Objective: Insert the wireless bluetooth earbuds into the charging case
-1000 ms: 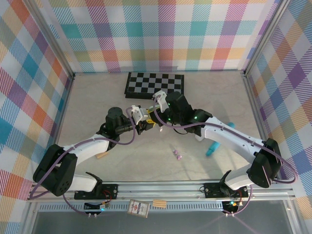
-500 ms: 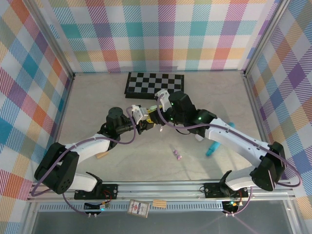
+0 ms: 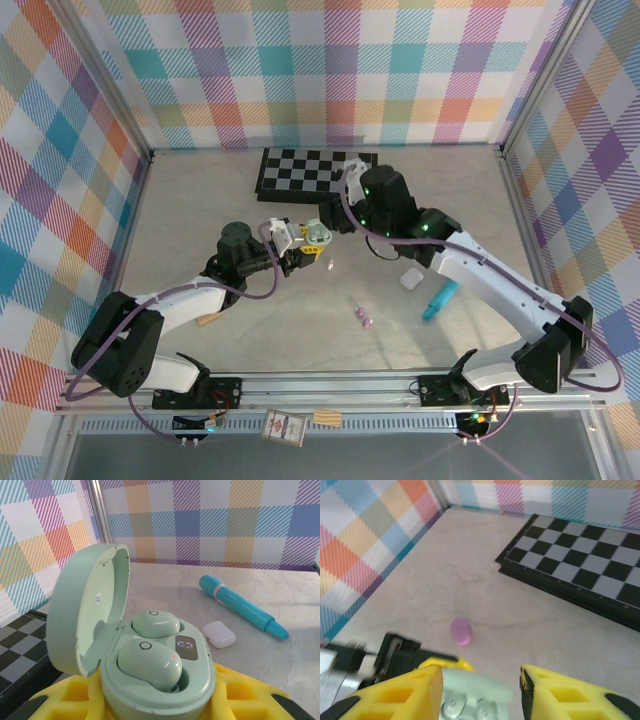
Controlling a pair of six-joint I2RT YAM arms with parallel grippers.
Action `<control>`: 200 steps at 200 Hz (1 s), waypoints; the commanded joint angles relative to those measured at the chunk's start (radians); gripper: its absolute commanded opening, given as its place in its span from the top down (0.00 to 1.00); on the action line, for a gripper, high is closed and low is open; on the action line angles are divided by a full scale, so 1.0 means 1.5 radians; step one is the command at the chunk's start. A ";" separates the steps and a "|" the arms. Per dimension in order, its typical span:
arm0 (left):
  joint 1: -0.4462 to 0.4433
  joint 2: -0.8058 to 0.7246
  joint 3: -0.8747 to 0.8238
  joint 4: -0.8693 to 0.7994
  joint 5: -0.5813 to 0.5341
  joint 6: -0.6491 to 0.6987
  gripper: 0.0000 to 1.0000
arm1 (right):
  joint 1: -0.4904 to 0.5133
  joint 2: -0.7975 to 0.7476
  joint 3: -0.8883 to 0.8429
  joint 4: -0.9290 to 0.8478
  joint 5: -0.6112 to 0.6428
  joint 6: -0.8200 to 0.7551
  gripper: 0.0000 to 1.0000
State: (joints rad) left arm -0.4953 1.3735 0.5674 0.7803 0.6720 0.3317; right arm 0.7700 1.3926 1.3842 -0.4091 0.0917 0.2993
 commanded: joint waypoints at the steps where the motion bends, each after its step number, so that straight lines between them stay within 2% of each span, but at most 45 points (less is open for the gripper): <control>1: 0.000 -0.006 -0.001 0.039 0.020 0.013 0.74 | -0.005 0.046 0.049 -0.080 0.016 0.030 0.54; 42: 0.000 0.007 0.030 0.042 0.016 -0.036 0.74 | -0.005 0.075 0.054 -0.104 -0.022 0.052 0.51; 85: 0.000 0.028 0.039 0.079 0.008 -0.083 0.74 | -0.004 0.015 -0.004 -0.087 -0.036 0.098 0.51; 116: 0.000 0.042 0.037 0.134 0.013 -0.120 0.74 | -0.018 -0.040 -0.060 -0.033 -0.069 0.158 0.40; 134: 0.000 0.040 0.037 0.150 0.018 -0.137 0.74 | -0.045 -0.072 -0.106 0.024 -0.133 0.214 0.30; 154: 0.000 0.037 0.038 0.171 0.025 -0.162 0.74 | -0.082 -0.093 -0.167 0.120 -0.246 0.295 0.26; 164: 0.000 0.037 0.037 0.191 0.029 -0.179 0.74 | -0.094 -0.093 -0.187 0.163 -0.290 0.329 0.26; 179: 0.000 0.041 0.036 0.220 0.031 -0.204 0.75 | -0.100 -0.085 -0.202 0.205 -0.342 0.361 0.34; 200: -0.001 0.040 0.037 0.224 0.040 -0.213 0.75 | -0.101 -0.065 -0.214 0.260 -0.390 0.401 0.38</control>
State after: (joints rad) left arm -0.4950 1.4345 0.6006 1.0183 0.6914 0.0650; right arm 0.6159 1.2686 1.0786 -0.1978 -0.3183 0.7750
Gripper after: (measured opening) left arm 0.341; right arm 0.636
